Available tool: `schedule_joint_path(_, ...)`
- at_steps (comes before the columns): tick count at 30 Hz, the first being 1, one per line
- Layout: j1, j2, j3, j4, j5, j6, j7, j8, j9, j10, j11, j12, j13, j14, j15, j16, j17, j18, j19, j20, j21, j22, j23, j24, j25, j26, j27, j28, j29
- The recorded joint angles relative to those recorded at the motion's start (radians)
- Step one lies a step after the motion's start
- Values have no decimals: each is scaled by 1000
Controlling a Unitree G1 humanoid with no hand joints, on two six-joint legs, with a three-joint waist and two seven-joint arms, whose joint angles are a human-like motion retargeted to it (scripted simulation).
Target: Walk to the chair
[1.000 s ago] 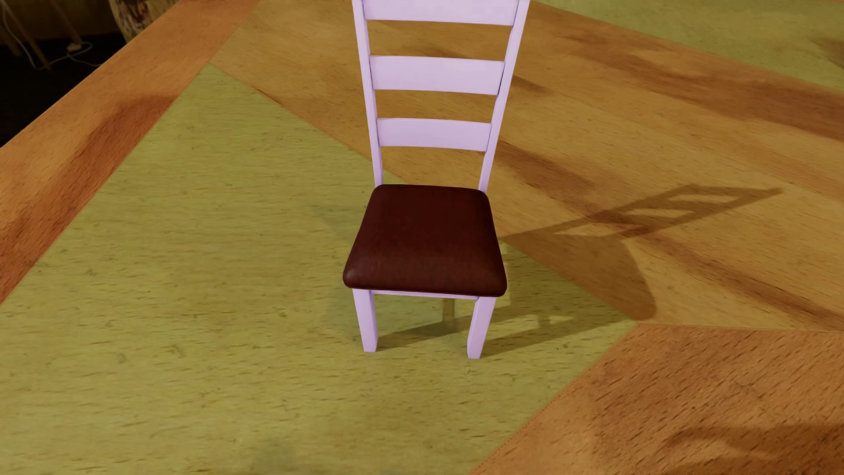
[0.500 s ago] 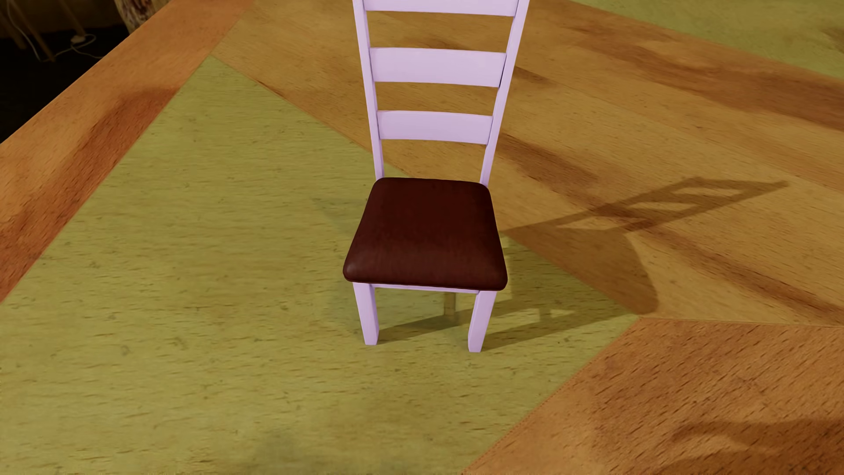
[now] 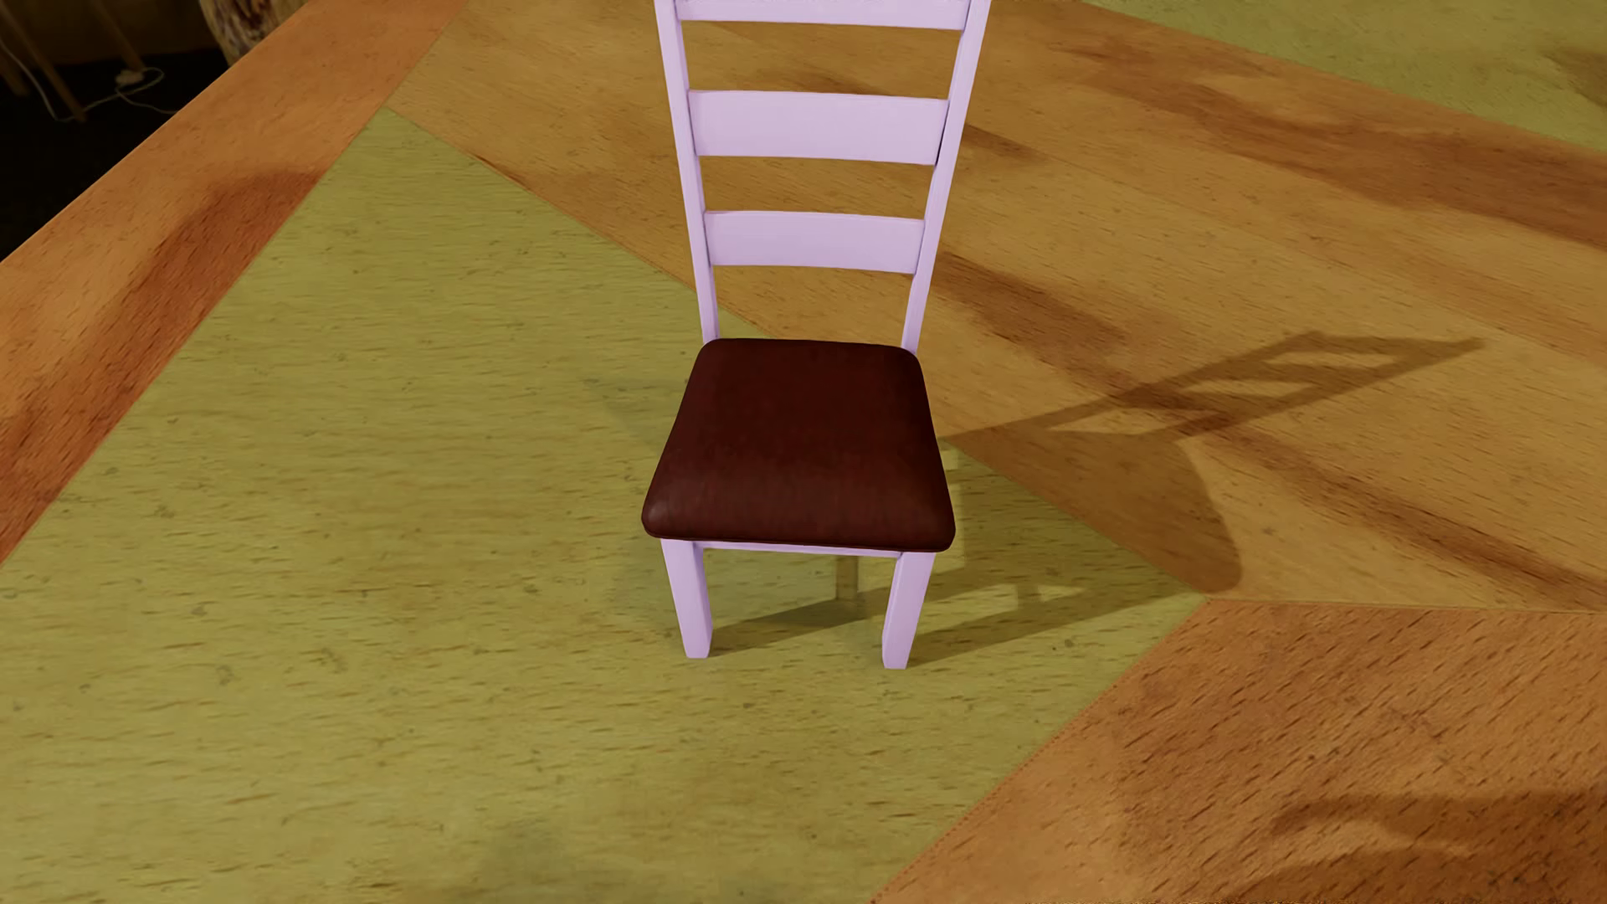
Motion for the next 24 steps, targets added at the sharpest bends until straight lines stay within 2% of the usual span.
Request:
schedule_joint_path(13, -1, -13, -3, 7, 8, 1, 27, 22, 3, -1, 11, -4, 11, -2, 6, 16, 0, 2, 2, -23, 3, -3, -6, -13, 8, -5, 2, -1, -13)
schedule_joint_path(18, 2, -14, -2, 10, 11, 0, 36, 31, 4, -5, 10, -13, 10, -2, 10, 23, 5, 3, 3, -20, 10, 5, -15, -17, 14, -5, 25, 1, -12)
schedule_joint_path(24, 2, -15, -4, 14, 16, -1, 45, 38, 4, -7, 7, -12, 10, -4, 16, 20, 6, 5, 5, -12, 6, 1, -19, -21, 24, -2, 24, 3, -20)
